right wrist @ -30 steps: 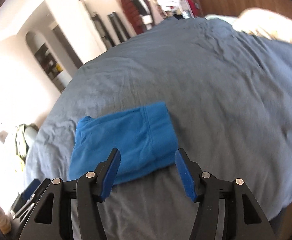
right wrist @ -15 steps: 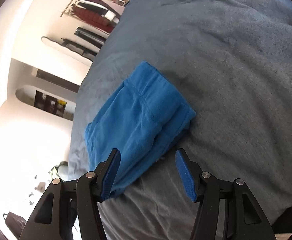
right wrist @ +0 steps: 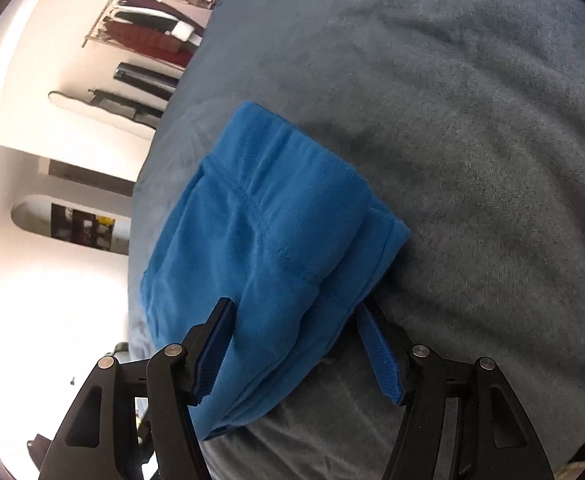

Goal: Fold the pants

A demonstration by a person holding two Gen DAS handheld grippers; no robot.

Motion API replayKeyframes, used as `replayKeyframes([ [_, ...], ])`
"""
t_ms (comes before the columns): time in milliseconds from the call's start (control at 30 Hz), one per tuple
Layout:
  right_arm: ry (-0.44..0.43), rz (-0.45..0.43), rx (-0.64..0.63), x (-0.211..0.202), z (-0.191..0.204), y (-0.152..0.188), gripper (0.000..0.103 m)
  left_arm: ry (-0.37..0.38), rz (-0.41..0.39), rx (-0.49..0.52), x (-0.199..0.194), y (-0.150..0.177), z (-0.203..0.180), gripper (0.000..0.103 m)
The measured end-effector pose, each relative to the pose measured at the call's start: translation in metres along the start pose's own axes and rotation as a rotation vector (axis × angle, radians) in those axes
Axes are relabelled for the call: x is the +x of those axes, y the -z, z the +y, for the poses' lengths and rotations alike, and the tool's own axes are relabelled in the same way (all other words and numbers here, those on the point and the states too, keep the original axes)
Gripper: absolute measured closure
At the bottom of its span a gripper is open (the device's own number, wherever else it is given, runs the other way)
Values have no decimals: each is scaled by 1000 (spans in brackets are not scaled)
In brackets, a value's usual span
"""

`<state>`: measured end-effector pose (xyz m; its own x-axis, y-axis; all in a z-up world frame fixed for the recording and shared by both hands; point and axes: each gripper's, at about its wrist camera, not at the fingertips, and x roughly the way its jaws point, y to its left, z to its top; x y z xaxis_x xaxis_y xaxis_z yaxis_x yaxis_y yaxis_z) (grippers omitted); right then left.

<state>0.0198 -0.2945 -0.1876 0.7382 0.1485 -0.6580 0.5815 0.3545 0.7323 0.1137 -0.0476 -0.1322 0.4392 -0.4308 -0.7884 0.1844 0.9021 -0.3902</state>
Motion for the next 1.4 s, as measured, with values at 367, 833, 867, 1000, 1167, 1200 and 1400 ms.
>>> replayKeyframes([
  [367, -34, 19, 31, 17, -16, -10, 34, 18, 34, 40, 21, -4, -6, 40],
  [833, 6, 9, -53, 30, 8, -20, 31, 67, 67, 44, 61, -39, -7, 38],
  [867, 8, 7, -56, 30, 8, -20, 31, 74, 73, 33, 65, -40, -7, 39],
  [1000, 27, 18, -74, 29, 11, -20, 34, 83, 70, 33, 58, -40, -9, 56],
  [1167, 69, 31, -141, 14, 27, -18, 44, 86, 34, 70, 37, -42, -15, 68],
  [1200, 73, 32, -157, 10, 30, -17, 46, 87, 23, 86, 32, -43, -17, 69],
  [1400, 77, 79, -166, -2, 44, -27, 50, 73, -5, 146, 19, -53, -34, 72],
])
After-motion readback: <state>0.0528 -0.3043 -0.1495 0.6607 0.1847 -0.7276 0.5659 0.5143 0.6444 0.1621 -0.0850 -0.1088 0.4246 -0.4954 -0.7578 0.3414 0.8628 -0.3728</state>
